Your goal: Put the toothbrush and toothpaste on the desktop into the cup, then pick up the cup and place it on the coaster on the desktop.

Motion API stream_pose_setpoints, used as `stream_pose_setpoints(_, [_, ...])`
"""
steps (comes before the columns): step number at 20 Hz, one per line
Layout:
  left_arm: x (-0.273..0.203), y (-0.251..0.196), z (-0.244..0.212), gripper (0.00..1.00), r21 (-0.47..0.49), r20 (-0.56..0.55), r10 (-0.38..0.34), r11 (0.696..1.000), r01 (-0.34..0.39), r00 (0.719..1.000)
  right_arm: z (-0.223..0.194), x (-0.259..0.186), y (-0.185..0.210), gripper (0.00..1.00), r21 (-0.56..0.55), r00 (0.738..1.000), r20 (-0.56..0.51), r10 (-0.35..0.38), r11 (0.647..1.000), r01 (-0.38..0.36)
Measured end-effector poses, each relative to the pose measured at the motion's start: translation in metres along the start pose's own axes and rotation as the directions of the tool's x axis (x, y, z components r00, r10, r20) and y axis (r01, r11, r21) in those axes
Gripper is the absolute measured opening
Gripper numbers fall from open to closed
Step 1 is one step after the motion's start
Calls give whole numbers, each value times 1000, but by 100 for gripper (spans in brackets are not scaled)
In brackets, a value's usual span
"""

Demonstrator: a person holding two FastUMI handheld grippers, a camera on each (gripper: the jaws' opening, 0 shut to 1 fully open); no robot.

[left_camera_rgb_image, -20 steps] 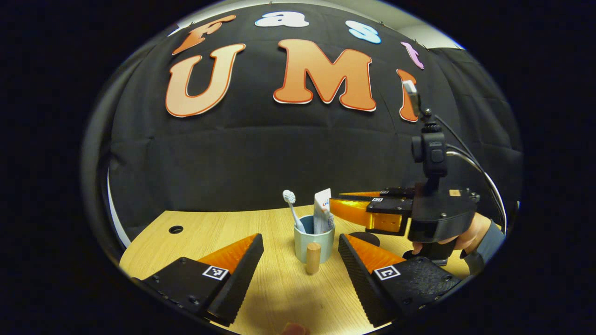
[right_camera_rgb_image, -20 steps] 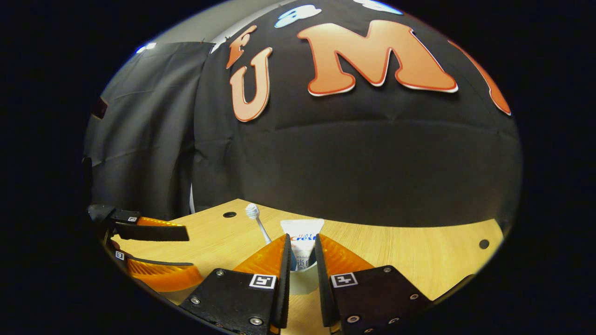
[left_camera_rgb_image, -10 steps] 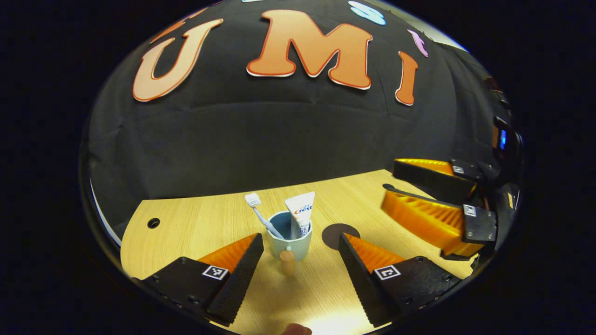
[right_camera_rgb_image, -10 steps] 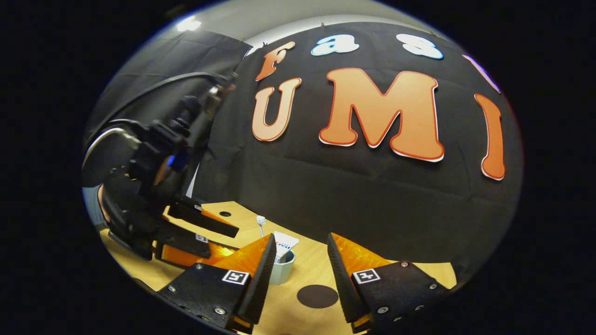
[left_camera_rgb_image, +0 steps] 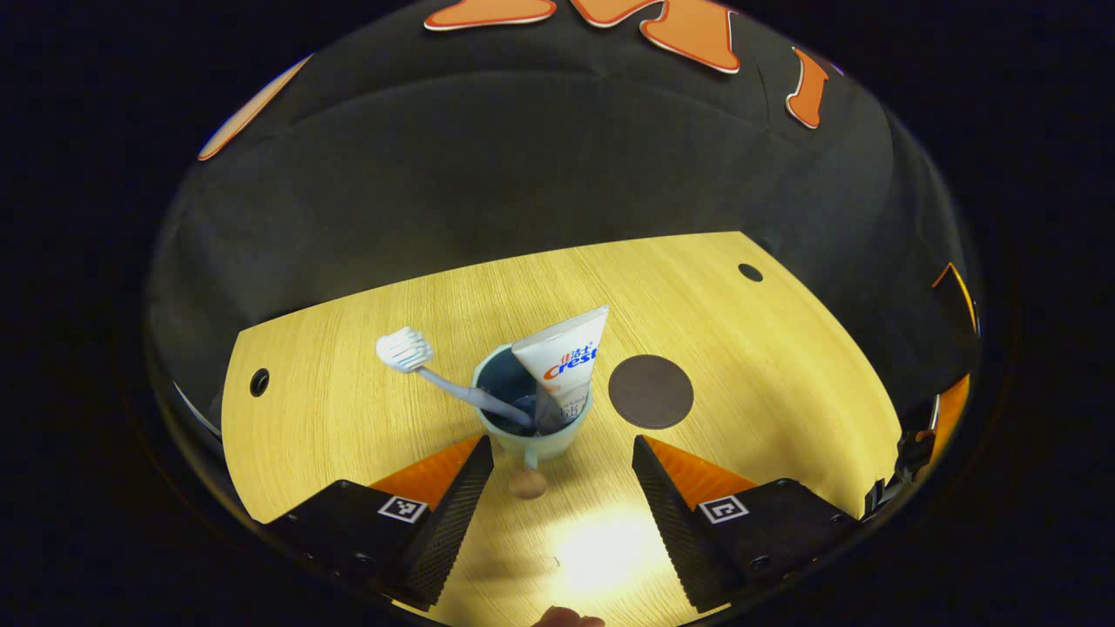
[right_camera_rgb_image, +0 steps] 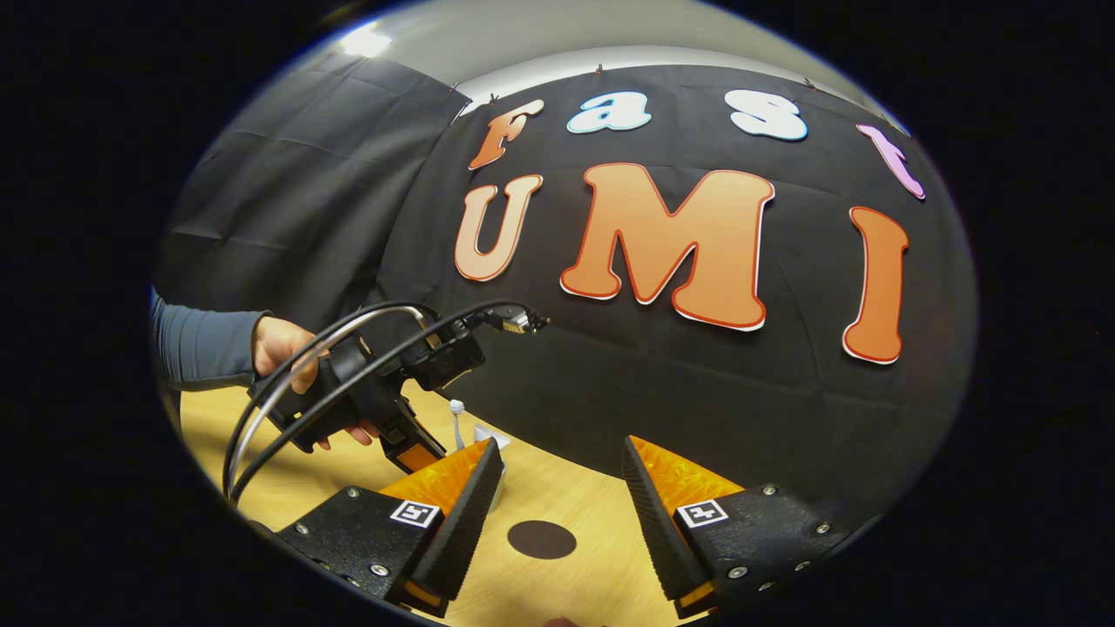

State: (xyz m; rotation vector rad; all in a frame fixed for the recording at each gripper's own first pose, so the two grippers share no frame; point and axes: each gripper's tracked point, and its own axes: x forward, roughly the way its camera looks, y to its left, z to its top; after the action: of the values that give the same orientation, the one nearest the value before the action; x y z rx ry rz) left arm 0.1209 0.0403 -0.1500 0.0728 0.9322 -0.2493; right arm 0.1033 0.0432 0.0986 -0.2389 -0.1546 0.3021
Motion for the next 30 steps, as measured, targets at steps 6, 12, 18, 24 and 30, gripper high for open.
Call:
stream_pose_setpoints(6, [23,3,3,97,28,-163,66,998,-62,984,-17,-19,-15,84,53,1000,-14,-20,998,20])
stream_pose_setpoints(12, [27,20,64,67,38,-222,96,995,-89,970,-20,-23,-14,86,68,1000,-9,-20,997,20])
stream_pose_setpoints(18, [21,32,156,29,22,-234,91,996,-89,968,-26,-23,-8,85,77,1000,-11,-10,997,11])
stream_pose_setpoints(24, [15,53,243,25,-14,-189,88,996,-93,978,-29,-34,-15,85,116,999,-11,-38,992,39])
stream_pose_setpoints(30, [-30,72,223,24,-32,-149,75,996,-81,986,-31,-48,-26,86,133,997,-13,-74,988,75])
